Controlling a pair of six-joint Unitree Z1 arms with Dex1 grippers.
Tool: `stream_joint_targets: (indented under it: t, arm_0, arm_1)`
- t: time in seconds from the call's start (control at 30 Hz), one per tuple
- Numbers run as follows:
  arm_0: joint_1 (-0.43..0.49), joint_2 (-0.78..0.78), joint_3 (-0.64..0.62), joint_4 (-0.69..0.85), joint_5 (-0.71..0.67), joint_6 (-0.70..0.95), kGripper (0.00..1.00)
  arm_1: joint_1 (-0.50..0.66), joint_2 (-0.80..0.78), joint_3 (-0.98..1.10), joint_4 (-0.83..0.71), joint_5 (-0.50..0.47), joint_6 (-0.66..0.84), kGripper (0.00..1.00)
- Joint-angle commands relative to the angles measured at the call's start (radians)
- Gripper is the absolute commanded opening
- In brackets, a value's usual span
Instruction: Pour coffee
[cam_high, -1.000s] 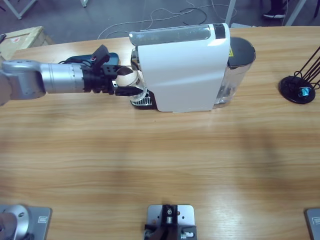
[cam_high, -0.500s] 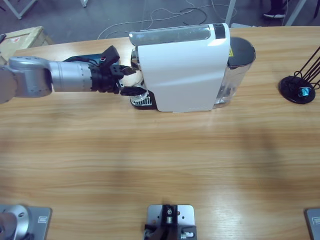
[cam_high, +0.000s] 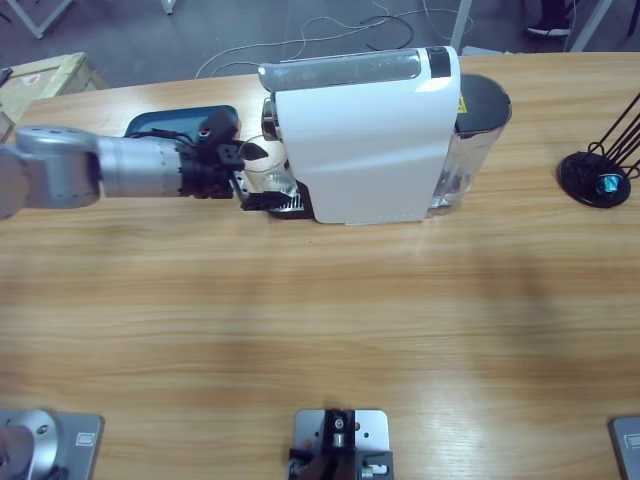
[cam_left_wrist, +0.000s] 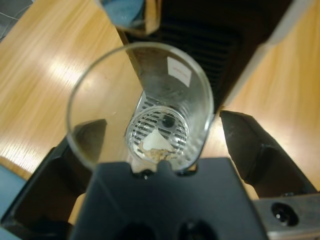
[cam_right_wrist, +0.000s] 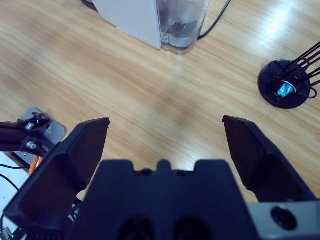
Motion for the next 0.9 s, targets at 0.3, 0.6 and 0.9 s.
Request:
stream_joint_targets:
  t: [0.3,0.6,0.9]
  arm_0:
    - [0.026,-0.564,0.205,0.235,0.142,-0.232,0.991]
    - [-0.112,-0.77,0.132,0.61,0.237,-0.344,0.991]
    - [-0.112,-0.723,0.075,0.611,0.345,-0.36,0.991]
  arm_1:
    - [-0.141,0.4,-0.375,0.043,0.032,-0.07,0.988]
    - [-0.401,0.791,-0.92,0.213,0.157,-0.279,0.0]
    - [-0.408,0.982,-1.043,0.254,0.206,-0.293,0.0]
